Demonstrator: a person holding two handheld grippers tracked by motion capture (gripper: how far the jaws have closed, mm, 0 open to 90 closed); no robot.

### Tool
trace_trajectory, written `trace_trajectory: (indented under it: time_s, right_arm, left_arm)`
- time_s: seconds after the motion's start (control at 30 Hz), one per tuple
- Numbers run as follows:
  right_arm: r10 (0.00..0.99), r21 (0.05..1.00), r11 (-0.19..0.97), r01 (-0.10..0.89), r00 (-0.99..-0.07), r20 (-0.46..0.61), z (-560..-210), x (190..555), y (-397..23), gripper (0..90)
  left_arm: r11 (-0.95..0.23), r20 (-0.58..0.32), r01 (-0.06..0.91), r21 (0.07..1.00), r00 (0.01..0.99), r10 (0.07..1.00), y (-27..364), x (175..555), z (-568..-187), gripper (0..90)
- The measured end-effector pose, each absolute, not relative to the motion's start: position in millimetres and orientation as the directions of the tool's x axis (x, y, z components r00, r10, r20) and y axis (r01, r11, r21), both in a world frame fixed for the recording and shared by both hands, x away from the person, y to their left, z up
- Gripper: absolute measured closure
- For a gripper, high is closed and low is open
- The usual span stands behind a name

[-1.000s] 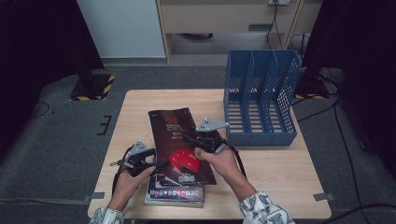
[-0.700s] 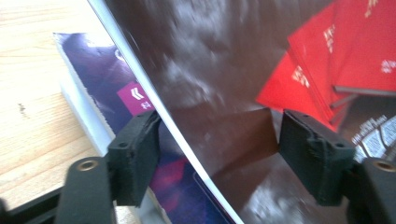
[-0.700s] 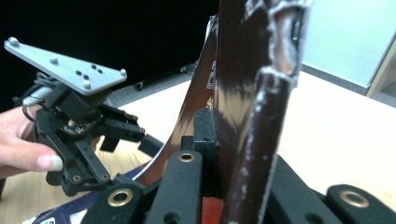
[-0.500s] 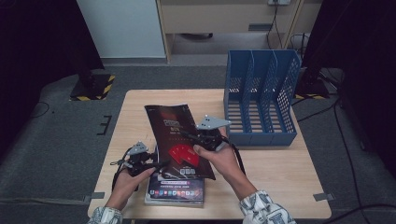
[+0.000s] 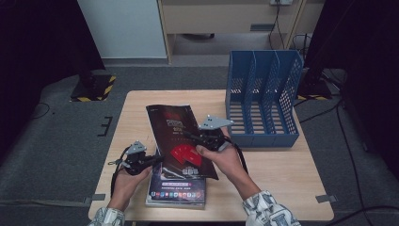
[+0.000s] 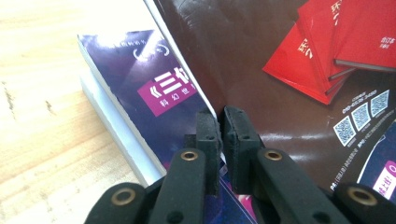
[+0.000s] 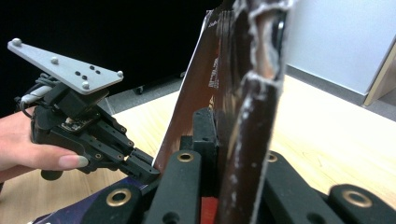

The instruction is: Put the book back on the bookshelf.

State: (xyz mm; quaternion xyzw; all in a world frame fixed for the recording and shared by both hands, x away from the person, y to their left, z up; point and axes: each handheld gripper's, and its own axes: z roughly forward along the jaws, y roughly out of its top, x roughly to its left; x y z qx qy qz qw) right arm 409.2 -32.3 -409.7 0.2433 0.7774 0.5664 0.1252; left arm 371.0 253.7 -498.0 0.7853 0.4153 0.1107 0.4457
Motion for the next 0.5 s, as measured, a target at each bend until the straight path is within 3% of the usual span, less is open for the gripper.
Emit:
trace_trajectory:
  time_s: [0.5]
  right_arm:
    - [0.522, 0.943, 0.246, 0.225, -0.850, 0.067, -405.7, 408.6, -39.9, 84.6]
  left_arm:
    - [-0.194, -0.211, 0.525, 0.829, 0.614, 0.761, 260.7, 368.8, -489.9, 85.9]
